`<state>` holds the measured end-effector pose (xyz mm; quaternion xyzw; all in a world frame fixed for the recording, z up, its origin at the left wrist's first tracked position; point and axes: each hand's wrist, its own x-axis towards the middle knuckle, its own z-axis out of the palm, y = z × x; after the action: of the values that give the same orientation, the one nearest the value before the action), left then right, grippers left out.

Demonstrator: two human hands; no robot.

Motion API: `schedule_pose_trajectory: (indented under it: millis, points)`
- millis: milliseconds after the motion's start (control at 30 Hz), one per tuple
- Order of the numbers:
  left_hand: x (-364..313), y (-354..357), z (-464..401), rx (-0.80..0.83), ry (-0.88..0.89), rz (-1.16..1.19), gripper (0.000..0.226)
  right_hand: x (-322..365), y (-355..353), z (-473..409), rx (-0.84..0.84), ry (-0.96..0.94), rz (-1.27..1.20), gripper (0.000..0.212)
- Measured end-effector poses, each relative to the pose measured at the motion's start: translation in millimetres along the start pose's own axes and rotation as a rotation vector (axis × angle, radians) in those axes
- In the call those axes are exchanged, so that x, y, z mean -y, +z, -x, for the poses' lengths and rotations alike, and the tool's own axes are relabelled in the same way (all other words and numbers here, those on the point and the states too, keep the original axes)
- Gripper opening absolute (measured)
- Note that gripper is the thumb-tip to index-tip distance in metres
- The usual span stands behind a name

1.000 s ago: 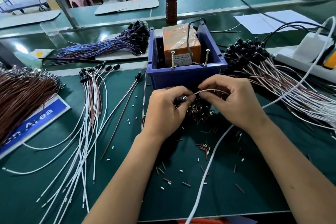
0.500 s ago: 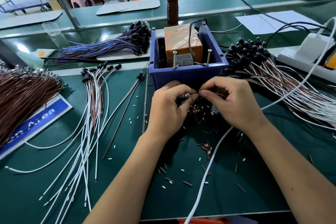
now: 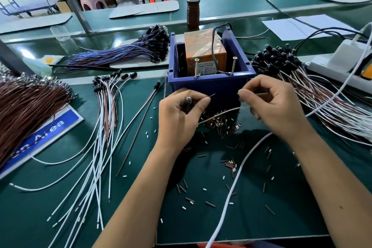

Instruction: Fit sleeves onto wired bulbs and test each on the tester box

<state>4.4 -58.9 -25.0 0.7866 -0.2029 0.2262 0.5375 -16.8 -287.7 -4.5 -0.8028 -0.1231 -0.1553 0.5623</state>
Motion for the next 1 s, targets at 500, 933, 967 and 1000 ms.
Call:
schedule_pose_trajectory:
  millis: [500,933,967,1000]
  points:
    - [-2,2,1,-0.045,0.082,-0.08,0.007,-2,-17,6,0.676,0.144,-0.629,0.02]
    - [-8,7,3,0.0,-0.066,0.207,0.011,8,8,7,0.419,0.218,-0.469,0.033]
    - [-10,7,4,0.031,-0.093,0.27,0.012,9,10,8,0.456,0.234,-0.423,0.033]
    - [-11,8,4,0.067,-0.12,0.336,0.012,10,13,8,0.491,0.243,-0.375,0.034]
